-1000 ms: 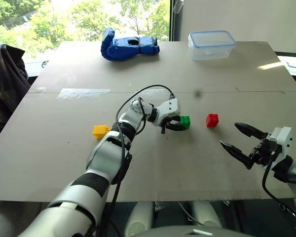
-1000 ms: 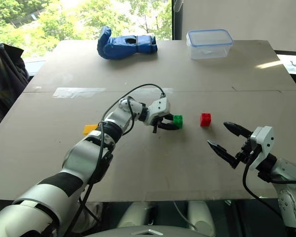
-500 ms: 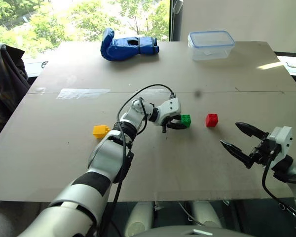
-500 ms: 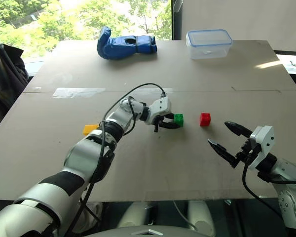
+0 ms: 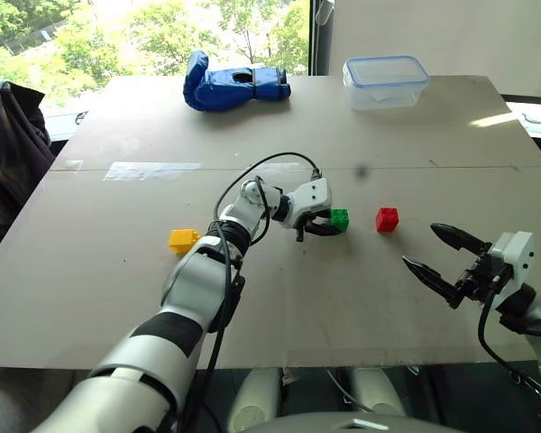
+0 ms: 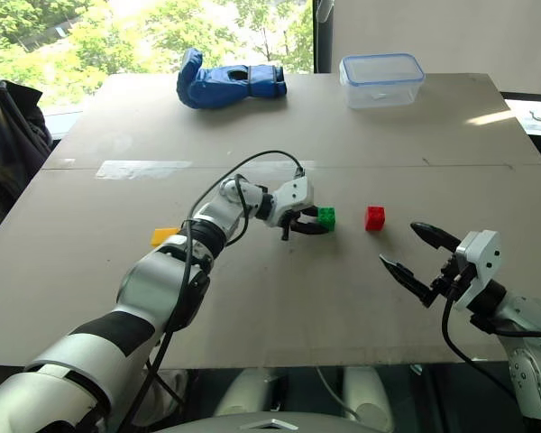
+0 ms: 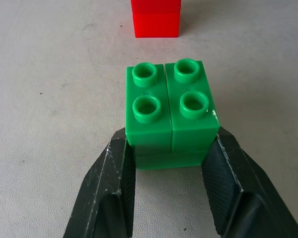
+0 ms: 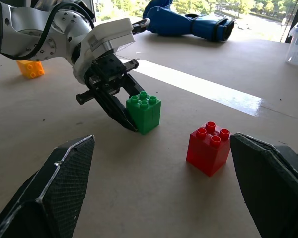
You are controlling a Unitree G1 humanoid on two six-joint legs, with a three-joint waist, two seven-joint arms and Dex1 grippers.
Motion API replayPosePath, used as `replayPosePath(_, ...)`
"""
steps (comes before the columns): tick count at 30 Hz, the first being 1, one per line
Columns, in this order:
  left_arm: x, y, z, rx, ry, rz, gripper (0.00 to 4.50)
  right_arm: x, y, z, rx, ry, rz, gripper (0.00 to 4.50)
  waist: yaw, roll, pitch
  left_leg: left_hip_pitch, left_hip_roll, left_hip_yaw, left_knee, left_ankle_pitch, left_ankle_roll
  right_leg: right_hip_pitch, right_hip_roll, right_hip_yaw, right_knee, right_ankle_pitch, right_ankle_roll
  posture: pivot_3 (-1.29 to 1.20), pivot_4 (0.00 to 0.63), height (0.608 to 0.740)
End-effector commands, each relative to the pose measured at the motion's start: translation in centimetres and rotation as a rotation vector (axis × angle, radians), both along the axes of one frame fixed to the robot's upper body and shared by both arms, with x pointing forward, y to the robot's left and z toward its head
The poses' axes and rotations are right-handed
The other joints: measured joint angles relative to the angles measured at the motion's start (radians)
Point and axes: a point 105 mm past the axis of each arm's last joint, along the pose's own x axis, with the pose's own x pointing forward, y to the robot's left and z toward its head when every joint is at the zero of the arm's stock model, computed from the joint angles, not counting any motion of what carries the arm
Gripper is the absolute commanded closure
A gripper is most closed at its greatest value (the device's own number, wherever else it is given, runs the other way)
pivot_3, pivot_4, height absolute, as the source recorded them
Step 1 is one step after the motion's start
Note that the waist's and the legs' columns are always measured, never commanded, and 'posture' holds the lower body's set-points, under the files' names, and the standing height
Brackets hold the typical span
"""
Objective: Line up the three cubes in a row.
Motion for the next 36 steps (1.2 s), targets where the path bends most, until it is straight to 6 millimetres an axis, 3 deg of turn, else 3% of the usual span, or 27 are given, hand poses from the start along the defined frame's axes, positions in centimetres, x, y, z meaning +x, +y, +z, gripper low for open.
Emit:
replayPosePath(1,0.3,0.0,0.7,-0.010,-0.009,0.009,1.54,-0.4,0.3,1.0,-0.009,-0.042,0.018,0.00,0.000,0.000,0.000,0.000,0.000,0.000,0.000,0.000,0.000,0.000,0.000,0.000,0.000,0.000,0.000,0.00,0.150,0.740)
replayPosePath(4,0.3,-0.1,0.7,-0.016,-0.012,0.010,0.10,-0.4,0.3,1.0,-0.012,-0.040,0.020,0.00,0.000,0.000,0.000,0.000,0.000,0.000,0.000,0.000,0.000,0.000,0.000,0.000,0.000,0.000,0.000,0.00,0.150,0.740)
replayPosePath(5,0.3,-0.1,0.7,-0.015,-0.011,0.007,0.03,-0.4,0.3,1.0,-0.012,-0.040,0.020,0.00,0.000,0.000,0.000,0.000,0.000,0.000,0.000,0.000,0.000,0.000,0.000,0.000,0.000,0.000,0.000,0.00,0.150,0.740)
replayPosePath(36,2.1,2.2,1.0,0.032,-0.101,0.140,0.03,-0.2,0.6,0.9,-0.018,-0.033,0.043,0.00,-0.002,0.000,0.000,0.001,0.000,0.000,0.001,0.000,0.000,0.000,0.000,0.000,0.001,0.000,0.000,0.00,0.150,0.740)
